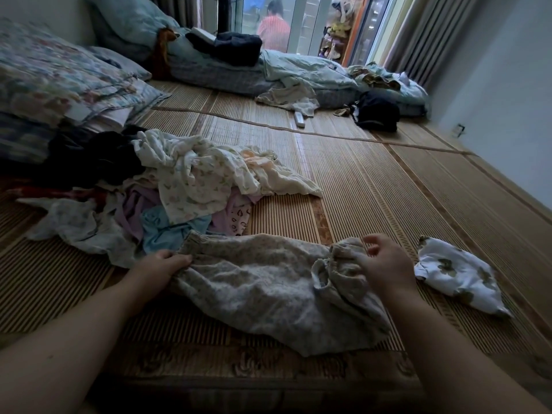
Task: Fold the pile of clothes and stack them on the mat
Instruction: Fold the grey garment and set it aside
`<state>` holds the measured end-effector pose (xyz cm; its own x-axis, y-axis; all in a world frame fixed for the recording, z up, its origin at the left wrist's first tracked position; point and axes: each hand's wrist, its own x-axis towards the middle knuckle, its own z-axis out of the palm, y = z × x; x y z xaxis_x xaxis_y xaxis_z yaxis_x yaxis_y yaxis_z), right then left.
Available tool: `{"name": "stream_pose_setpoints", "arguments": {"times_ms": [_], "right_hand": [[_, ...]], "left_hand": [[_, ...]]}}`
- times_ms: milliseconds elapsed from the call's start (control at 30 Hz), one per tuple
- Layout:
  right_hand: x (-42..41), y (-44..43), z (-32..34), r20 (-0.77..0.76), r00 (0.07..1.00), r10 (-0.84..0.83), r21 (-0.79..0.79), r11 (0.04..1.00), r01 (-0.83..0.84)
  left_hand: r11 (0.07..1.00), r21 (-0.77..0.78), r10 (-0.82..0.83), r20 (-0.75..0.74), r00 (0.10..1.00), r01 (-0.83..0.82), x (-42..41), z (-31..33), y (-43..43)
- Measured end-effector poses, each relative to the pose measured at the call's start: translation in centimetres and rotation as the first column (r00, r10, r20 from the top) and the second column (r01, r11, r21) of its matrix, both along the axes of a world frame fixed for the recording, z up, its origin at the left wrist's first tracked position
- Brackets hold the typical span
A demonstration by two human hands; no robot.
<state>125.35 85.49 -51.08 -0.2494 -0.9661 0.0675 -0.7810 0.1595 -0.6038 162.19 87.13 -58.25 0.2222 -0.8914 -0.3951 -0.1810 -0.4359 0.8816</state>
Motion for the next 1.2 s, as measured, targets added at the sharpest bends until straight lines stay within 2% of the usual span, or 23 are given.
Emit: {"name": "stream_pose_setpoints", "arguments": {"times_ms": [67,133,200,333,400,500,600,700,767,867,967,1067,1133,1200], "right_hand": [[-1.9,-0.1,-0.3,0.081,0.986,-0.143,0.233,0.965,0.121],[-2.6,0.1,-1.0,0.201,0.955,-0.219,0.516,0.852,0.086],[-2.6,0.4,-1.7,0.235,0.944,-0.233,0.605,0.795,0.046],[-1.3,0.2,-2.4,0.249,0.96,-0.127,0.534,0.845,-0.026],[-1.3,0.0,-1.8,0.227,0.968,-0.104,0.456,0.89,-0.011],[-2.3,-0.6,0.2,0.042,0.997,-0.06,0.286,0.957,0.045],[-2.4,-1.0,3.3,-0.142,0.99,-0.014,0.14,0.99,0.034],[-0.1,-1.1,5.1,-0.299,0.952,0.06,0.096,0.995,-0.033],[2.9,-0.4,5.2,-0.339,0.928,0.155,0.11,0.986,-0.124],[8.5,1.6,4.2,-0.194,0.922,0.336,0.193,0.934,-0.3],[12.7,3.8,2.2,0.023,0.878,0.479,0.34,0.822,-0.457],[14.0,5.0,0.9,0.065,0.814,0.578,0.398,0.733,-0.552],[13.2,5.2,0.6,0.1,0.77,0.631,0.437,0.667,-0.603],[12.1,5.2,0.7,0.258,0.759,0.598,0.444,0.624,-0.643]], "left_hand": [[1.0,-0.01,0.0,-0.002,1.0,0.0,-0.3,0.3,0.1],[1.0,-0.01,-0.002,0.006,1.0,0.002,-0.6,0.4,0.1],[1.0,0.006,-0.007,0.012,1.0,0.007,-0.6,0.6,0.1],[0.999,0.028,-0.032,0.0,0.999,0.032,-1.2,2.0,0.4],[0.999,0.004,-0.033,-0.019,0.999,0.033,-2.2,2.8,0.7],[0.996,-0.005,-0.088,-0.085,0.992,0.088,-4.5,3.6,1.0],[0.978,0.078,-0.169,-0.253,0.953,0.194,-7.5,3.5,1.3],[0.961,0.133,-0.201,-0.261,0.944,0.242,-9.8,2.6,1.4],[0.963,0.145,-0.188,-0.249,0.95,0.229,-10.4,2.0,1.3],[0.966,0.156,-0.153,-0.29,0.945,0.205,-10.2,1.8,1.6],[0.969,0.153,-0.138,-0.324,0.936,0.196,-10.1,2.4,2.0],[0.973,0.193,-0.029,-0.448,0.894,0.129,-10.0,2.7,2.1],[0.964,0.206,-0.029,-0.542,0.84,0.167,-9.9,2.8,2.0],[0.947,0.208,-0.128,-0.453,0.882,0.244,-10.1,3.0,1.9]]}}
